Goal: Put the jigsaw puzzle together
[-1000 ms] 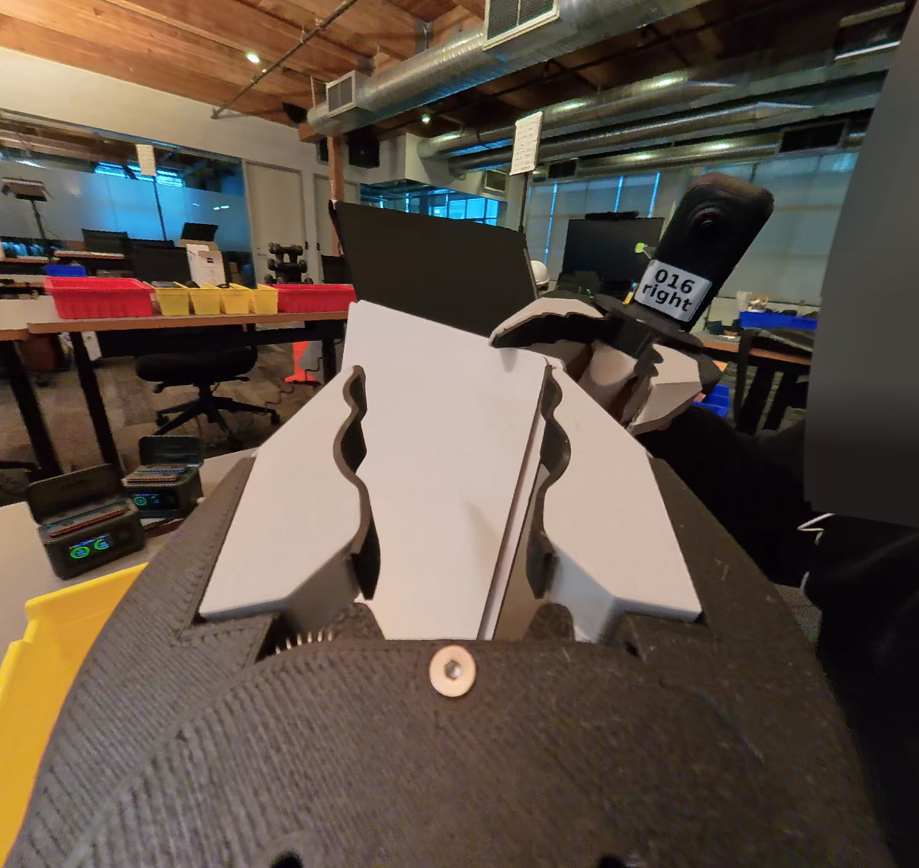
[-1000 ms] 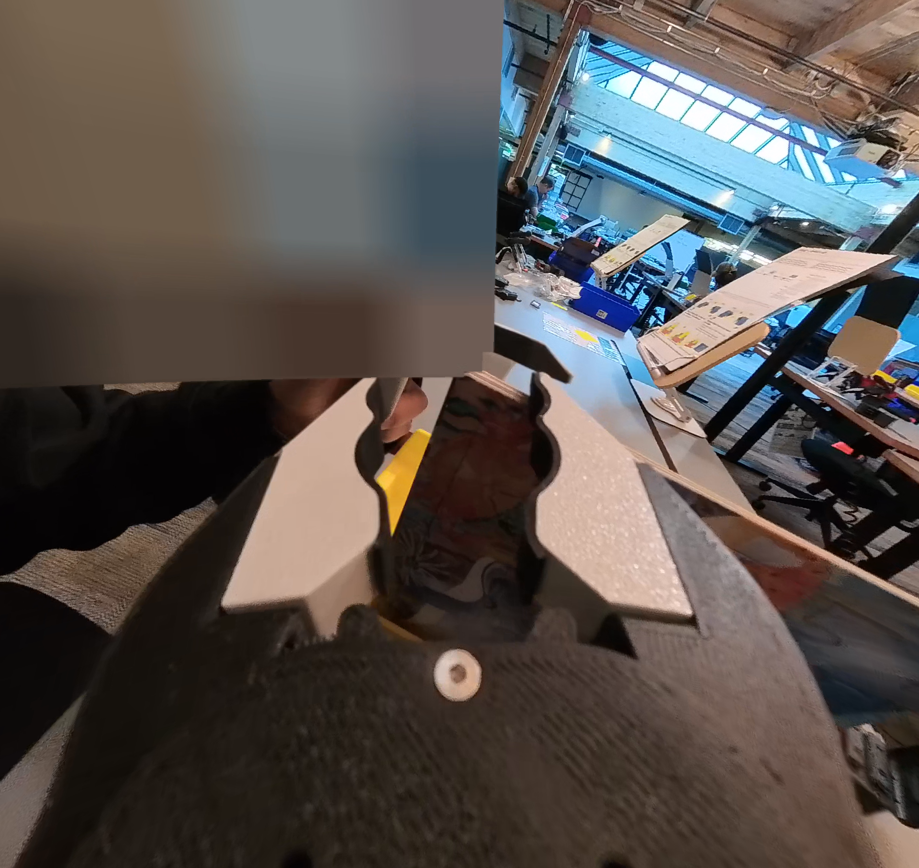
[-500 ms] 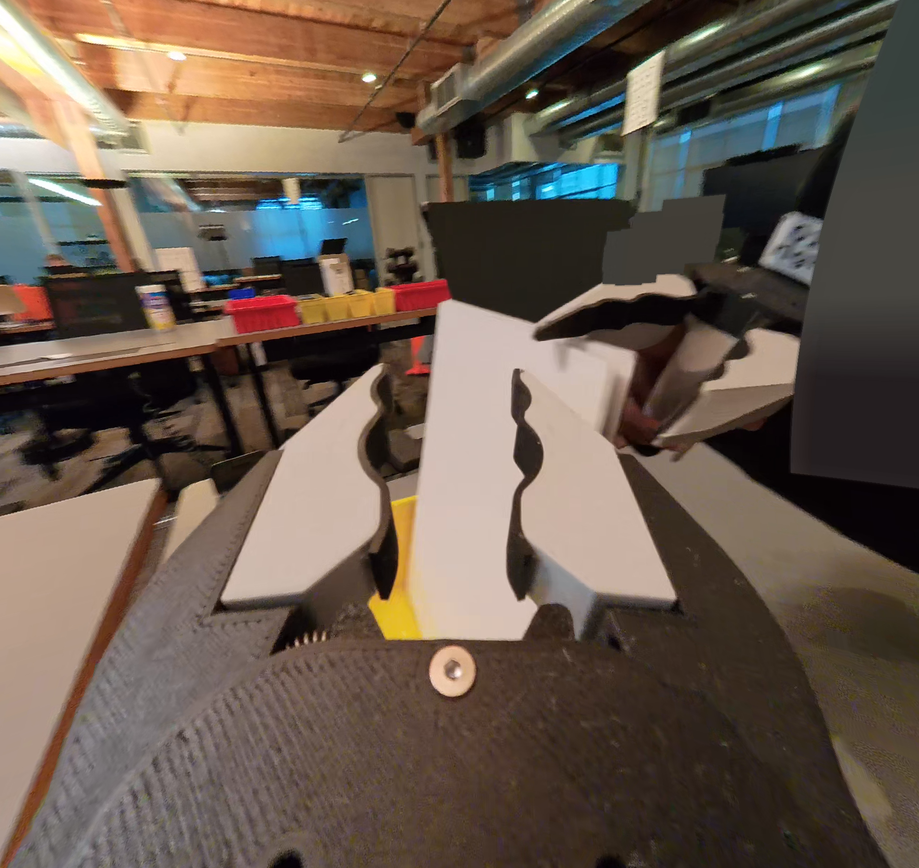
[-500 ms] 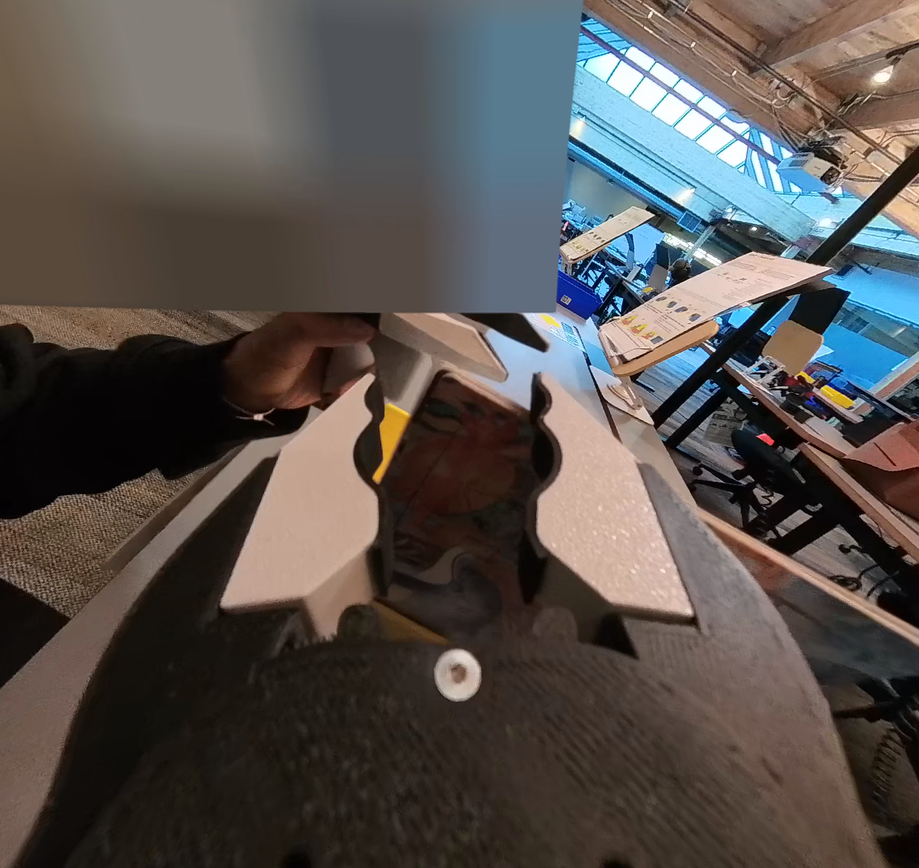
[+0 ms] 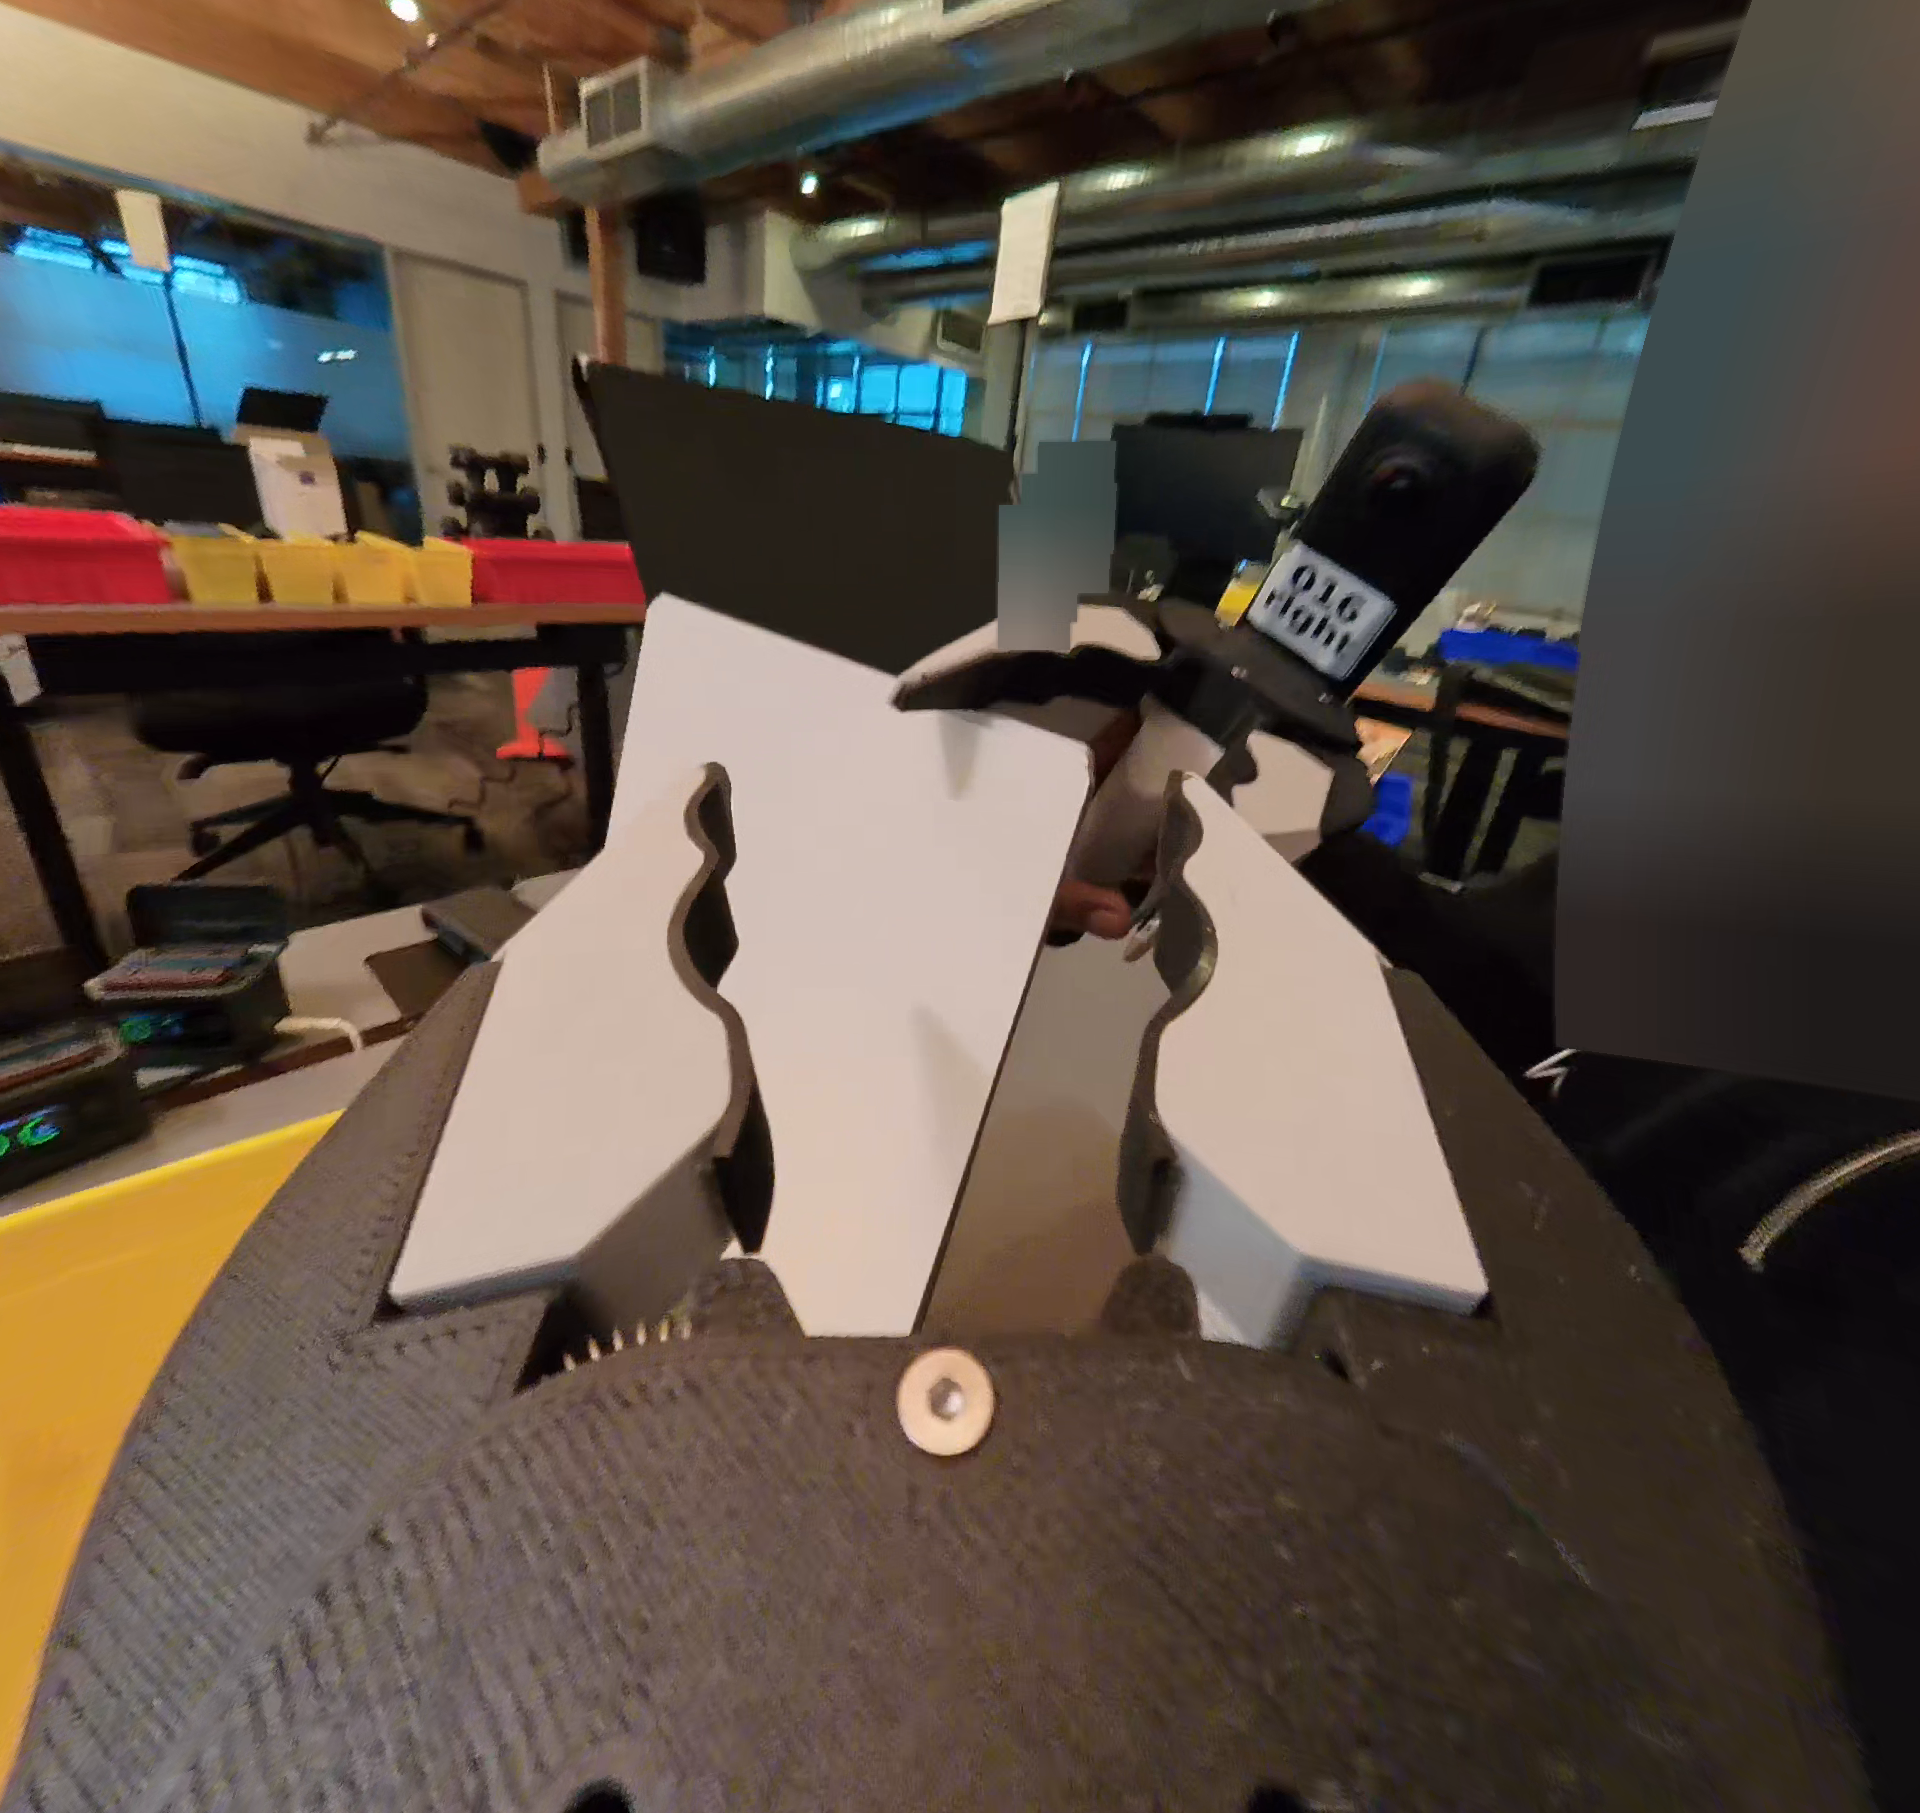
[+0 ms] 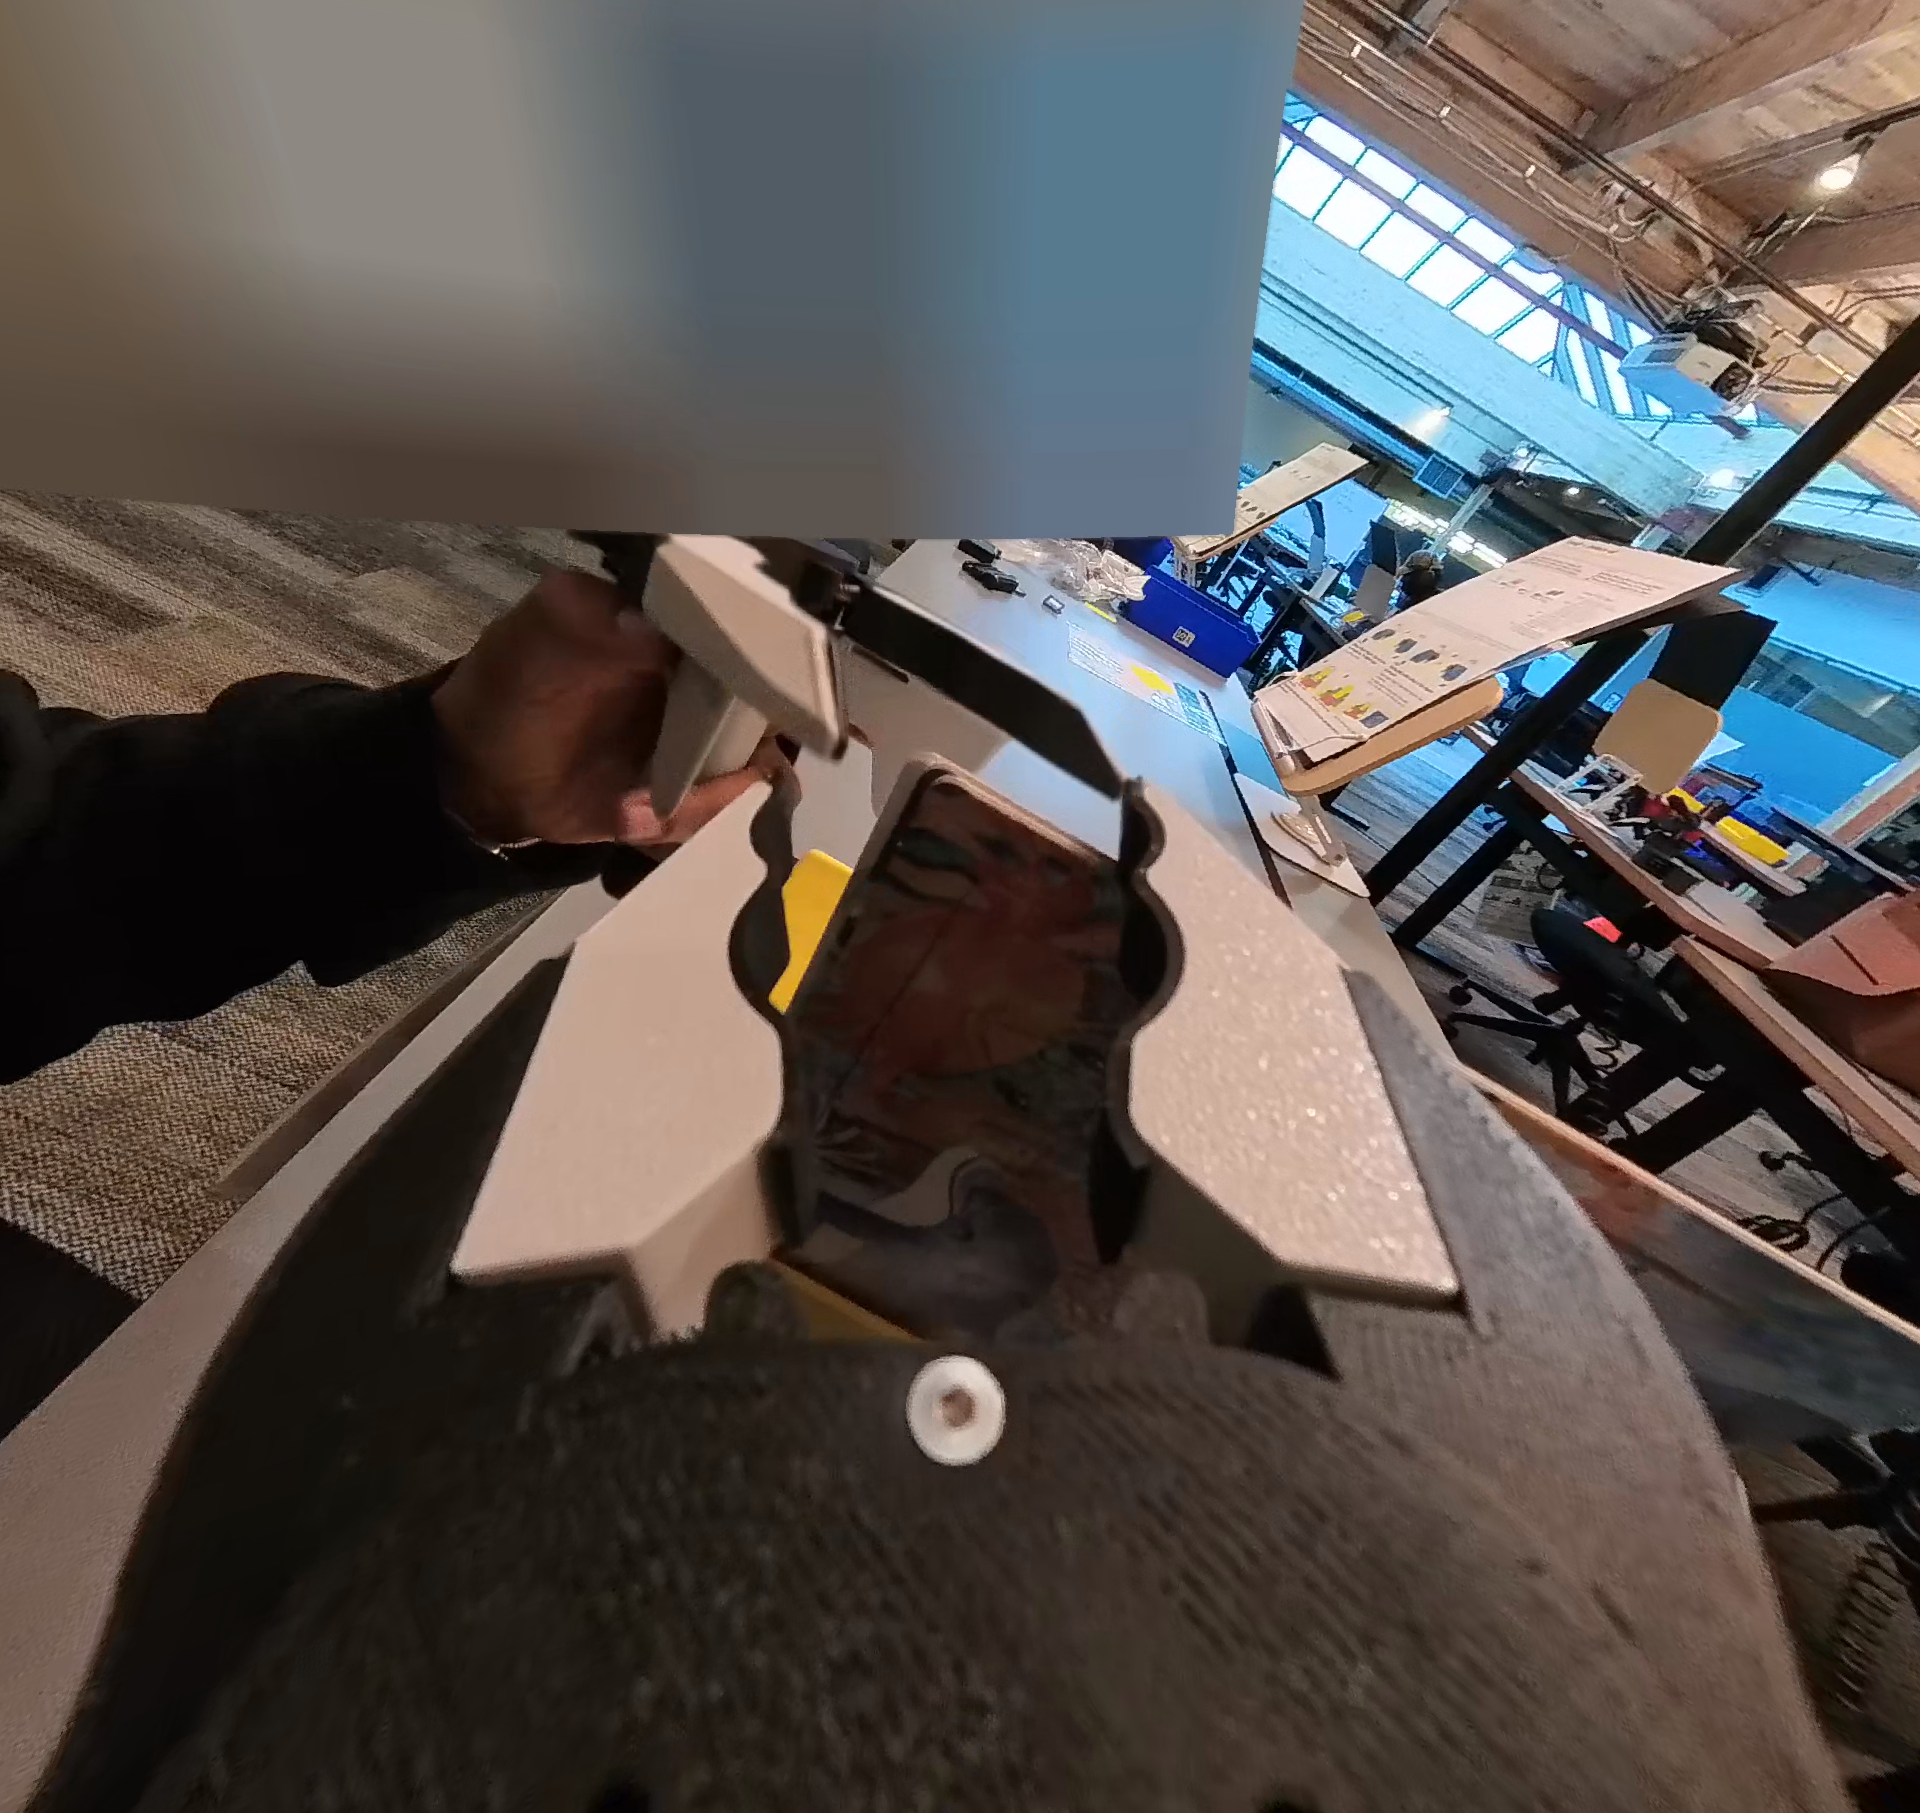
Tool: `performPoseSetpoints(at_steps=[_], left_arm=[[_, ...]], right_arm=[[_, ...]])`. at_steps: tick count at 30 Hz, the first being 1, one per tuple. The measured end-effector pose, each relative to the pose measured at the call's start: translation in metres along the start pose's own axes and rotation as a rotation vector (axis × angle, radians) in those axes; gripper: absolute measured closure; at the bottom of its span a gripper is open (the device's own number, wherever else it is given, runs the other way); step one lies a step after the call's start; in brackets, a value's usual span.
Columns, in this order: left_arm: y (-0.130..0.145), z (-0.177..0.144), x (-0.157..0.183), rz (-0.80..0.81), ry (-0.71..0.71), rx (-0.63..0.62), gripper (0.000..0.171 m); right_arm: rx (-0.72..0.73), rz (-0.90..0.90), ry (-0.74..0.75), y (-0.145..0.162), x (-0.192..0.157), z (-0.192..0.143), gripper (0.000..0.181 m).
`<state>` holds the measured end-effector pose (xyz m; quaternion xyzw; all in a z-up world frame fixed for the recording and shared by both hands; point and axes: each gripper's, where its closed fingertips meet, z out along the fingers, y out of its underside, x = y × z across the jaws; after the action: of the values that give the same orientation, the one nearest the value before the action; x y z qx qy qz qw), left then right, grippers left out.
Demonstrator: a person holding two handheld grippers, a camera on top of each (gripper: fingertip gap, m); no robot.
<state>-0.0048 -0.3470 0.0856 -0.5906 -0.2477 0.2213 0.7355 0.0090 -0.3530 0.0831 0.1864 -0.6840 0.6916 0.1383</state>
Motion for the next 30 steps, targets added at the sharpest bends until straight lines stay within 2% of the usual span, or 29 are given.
performPoseSetpoints(at_steps=[2, 4, 5, 8, 15, 23, 26, 30], left_arm=[[0.009, 0.003, -0.002, 0.032, -0.044, -0.058, 0.097], [0.011, 0.004, 0.003, 0.065, -0.043, -0.082, 0.127], [0.012, 0.004, 0.006, 0.083, -0.041, -0.093, 0.136], [0.011, 0.004, 0.012, 0.103, -0.035, -0.099, 0.149], [0.005, -0.004, 0.003, 0.070, -0.057, -0.053, 0.150], [-0.004, -0.021, -0.025, 0.018, -0.150, 0.045, 0.169], [-0.005, -0.032, -0.045, -0.022, -0.215, 0.086, 0.168], [0.011, -0.033, -0.065, -0.073, -0.262, 0.050, 0.157]], right_arm=[[-0.004, -0.010, 0.006, 0.000, 0.001, 0.001, 0.118], [-0.011, -0.028, 0.012, 0.001, 0.001, 0.001, 0.118], [-0.014, -0.030, 0.010, 0.001, 0.000, 0.001, 0.118], [-0.014, -0.019, -0.001, 0.001, 0.000, 0.000, 0.117], [-0.031, -0.046, 0.012, 0.002, -0.001, -0.002, 0.116], [-0.055, -0.079, 0.030, 0.005, -0.001, -0.009, 0.121], [-0.048, -0.065, 0.037, 0.004, -0.001, -0.011, 0.123], [-0.048, -0.060, 0.037, 0.004, 0.000, -0.011, 0.124]])
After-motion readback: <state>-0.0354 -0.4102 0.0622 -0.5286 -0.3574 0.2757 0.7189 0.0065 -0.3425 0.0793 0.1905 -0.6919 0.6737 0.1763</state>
